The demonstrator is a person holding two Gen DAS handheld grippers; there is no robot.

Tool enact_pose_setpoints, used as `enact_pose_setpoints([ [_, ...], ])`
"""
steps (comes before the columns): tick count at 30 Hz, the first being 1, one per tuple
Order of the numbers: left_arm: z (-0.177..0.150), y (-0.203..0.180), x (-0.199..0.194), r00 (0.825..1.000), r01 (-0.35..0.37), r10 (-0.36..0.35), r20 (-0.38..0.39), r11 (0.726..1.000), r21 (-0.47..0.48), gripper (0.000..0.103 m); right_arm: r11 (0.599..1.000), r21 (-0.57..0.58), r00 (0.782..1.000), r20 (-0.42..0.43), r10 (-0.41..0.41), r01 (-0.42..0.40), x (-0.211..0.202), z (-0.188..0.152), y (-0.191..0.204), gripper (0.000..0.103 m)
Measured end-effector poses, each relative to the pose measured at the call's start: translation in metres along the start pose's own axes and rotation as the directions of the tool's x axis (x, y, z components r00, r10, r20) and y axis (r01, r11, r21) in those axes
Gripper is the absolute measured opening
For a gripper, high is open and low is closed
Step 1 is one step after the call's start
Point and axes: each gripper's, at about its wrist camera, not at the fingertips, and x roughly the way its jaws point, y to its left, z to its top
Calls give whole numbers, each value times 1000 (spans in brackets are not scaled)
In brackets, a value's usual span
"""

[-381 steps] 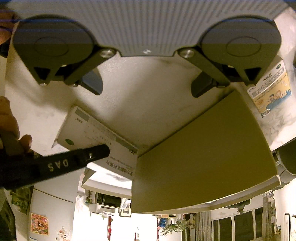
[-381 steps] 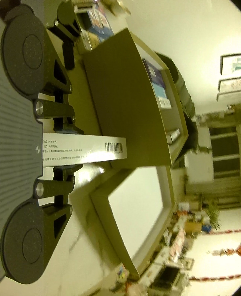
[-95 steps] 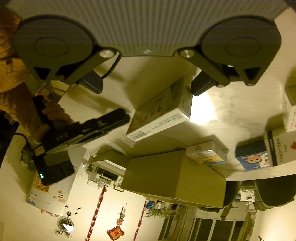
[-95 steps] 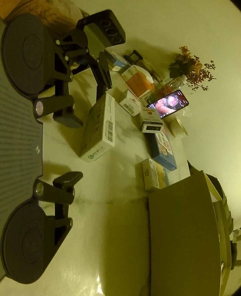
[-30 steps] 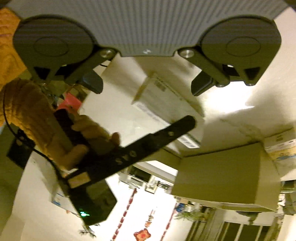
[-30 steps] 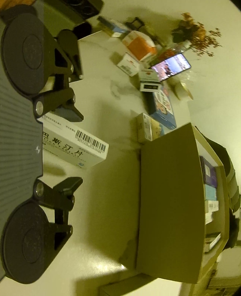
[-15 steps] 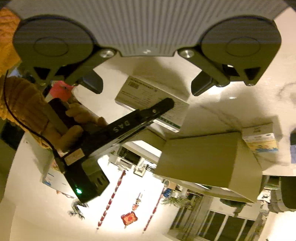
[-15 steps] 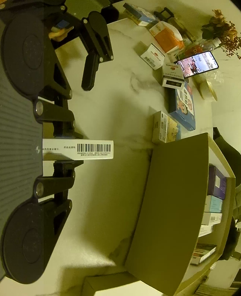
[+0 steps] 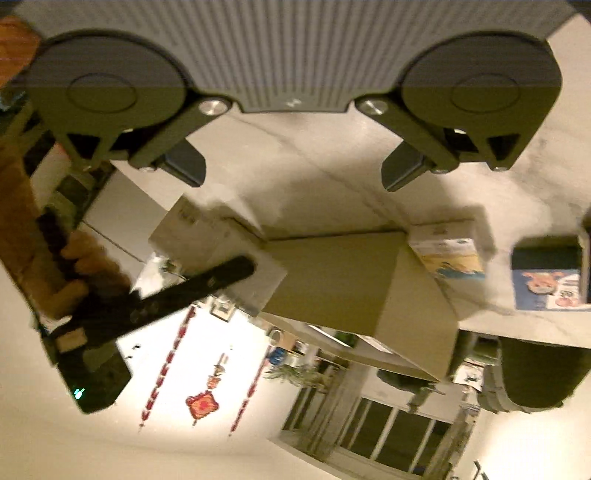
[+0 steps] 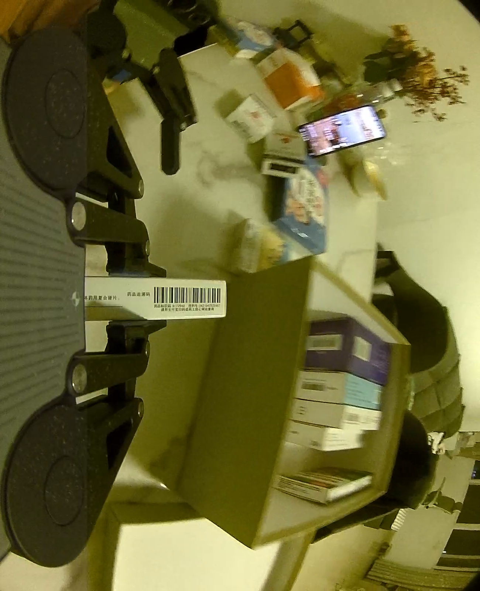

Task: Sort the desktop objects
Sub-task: 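Carry the Ebastine box with the right gripper over the tan lid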

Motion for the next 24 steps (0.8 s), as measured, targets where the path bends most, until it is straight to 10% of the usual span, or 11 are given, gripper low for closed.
enact_pose_setpoints([
  [24, 8, 20, 20, 1000, -17, 17, 7, 999, -43, 103, 979, 64, 968, 152, -200, 193, -7, 135, -68, 22],
])
